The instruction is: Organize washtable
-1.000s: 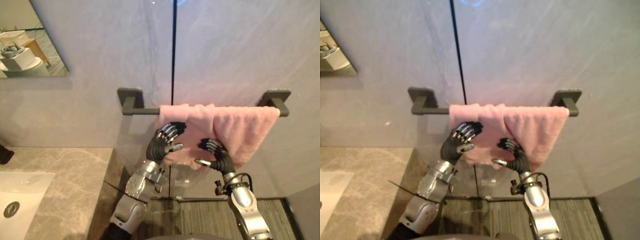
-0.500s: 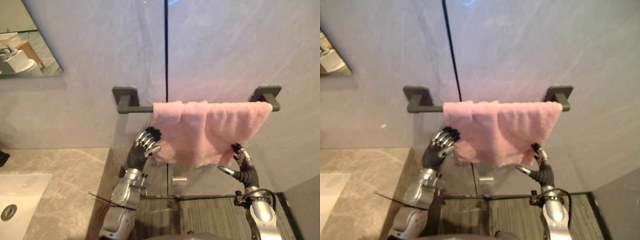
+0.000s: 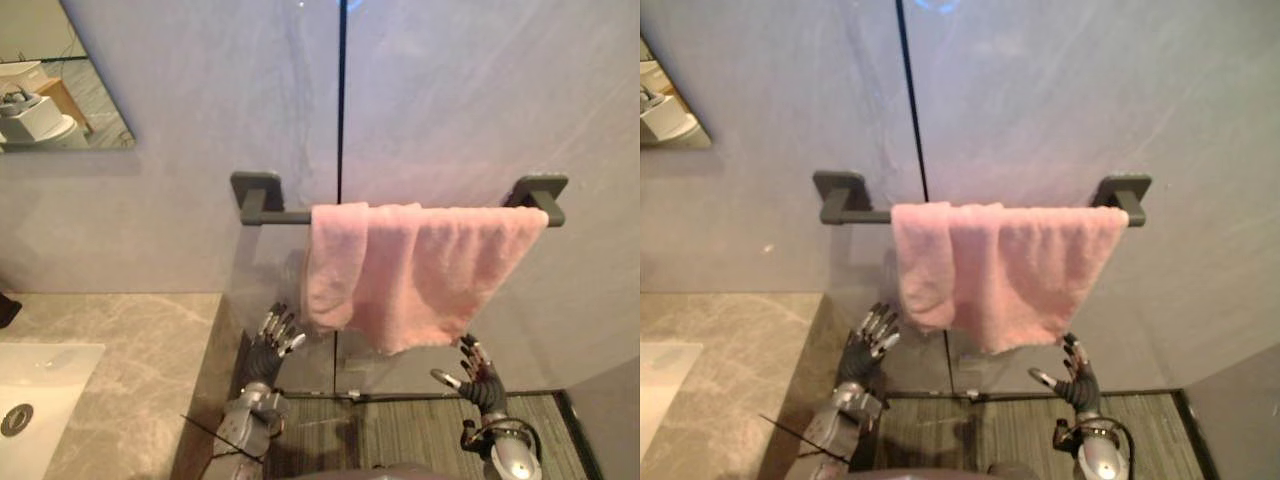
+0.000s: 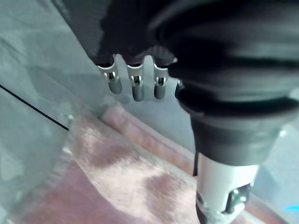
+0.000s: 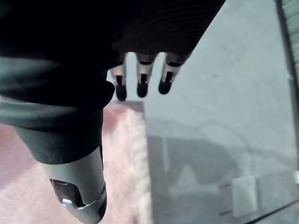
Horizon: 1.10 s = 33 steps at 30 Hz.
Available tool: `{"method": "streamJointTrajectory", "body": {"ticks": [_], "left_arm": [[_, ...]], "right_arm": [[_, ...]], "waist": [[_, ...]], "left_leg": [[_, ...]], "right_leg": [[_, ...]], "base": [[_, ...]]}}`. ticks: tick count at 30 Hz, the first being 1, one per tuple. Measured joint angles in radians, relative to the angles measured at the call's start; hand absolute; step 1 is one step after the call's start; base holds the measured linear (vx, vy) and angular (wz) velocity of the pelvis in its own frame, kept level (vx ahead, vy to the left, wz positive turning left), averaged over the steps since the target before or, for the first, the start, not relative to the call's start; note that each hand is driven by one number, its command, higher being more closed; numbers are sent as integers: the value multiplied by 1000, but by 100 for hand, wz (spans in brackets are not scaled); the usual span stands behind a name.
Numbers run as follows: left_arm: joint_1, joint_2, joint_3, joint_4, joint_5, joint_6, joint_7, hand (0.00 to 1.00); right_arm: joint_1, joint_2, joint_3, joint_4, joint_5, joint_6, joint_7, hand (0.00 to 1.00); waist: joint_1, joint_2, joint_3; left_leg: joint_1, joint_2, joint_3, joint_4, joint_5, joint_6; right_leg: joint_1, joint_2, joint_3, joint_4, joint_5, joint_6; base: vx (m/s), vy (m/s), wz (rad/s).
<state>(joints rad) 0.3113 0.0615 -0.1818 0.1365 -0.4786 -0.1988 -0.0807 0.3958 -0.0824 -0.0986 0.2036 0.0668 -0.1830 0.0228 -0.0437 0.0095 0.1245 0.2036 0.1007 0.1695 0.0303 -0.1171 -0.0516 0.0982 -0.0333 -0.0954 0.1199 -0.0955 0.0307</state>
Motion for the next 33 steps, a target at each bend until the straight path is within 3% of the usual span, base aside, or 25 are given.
{"method": "streamJointTrajectory", "body": {"ticks": [14, 20, 29, 30, 33], "left_arm": [[-3, 1, 27, 461, 298, 39, 66, 0], [-52, 12, 34, 605, 325, 58, 87, 0], [-123, 23, 38, 713, 365, 60, 111, 0], [-135, 23, 40, 726, 370, 61, 113, 0], [-177, 24, 72, 749, 377, 62, 130, 0]], "right_arm": [[-76, 16, 22, 436, -44, 39, -46, 0], [-123, -4, 20, 537, -53, 46, -48, 0], [-193, -26, 18, 653, -67, 75, -85, 0], [-198, -28, 18, 657, -68, 76, -86, 0], [-261, -26, 23, 686, -69, 79, -88, 0]], "waist": [[3, 14, -18], [4, 3, -17], [4, 11, -16], [4, -2, -6], [6, -10, 25]], "left_leg": [[10, 2, -3, -30, 18, -26], [8, 3, 1, -33, 18, -26], [-18, 2, 49, -51, 18, -26], [-24, 0, 57, -52, 18, -26], [-64, -2, 89, -42, 18, -26]], "right_leg": [[1, -1, -14, -1, -2, -1], [0, 3, -9, -18, 6, -1], [-39, 19, 43, -76, 47, 1], [-49, 21, 50, -79, 51, 0], [-121, 24, 81, -37, 56, -1]], "base": [[-6, -3, 2], [-10, 0, -2], [33, 12, -19], [48, 22, -22], [-5, 16, -35]]}}
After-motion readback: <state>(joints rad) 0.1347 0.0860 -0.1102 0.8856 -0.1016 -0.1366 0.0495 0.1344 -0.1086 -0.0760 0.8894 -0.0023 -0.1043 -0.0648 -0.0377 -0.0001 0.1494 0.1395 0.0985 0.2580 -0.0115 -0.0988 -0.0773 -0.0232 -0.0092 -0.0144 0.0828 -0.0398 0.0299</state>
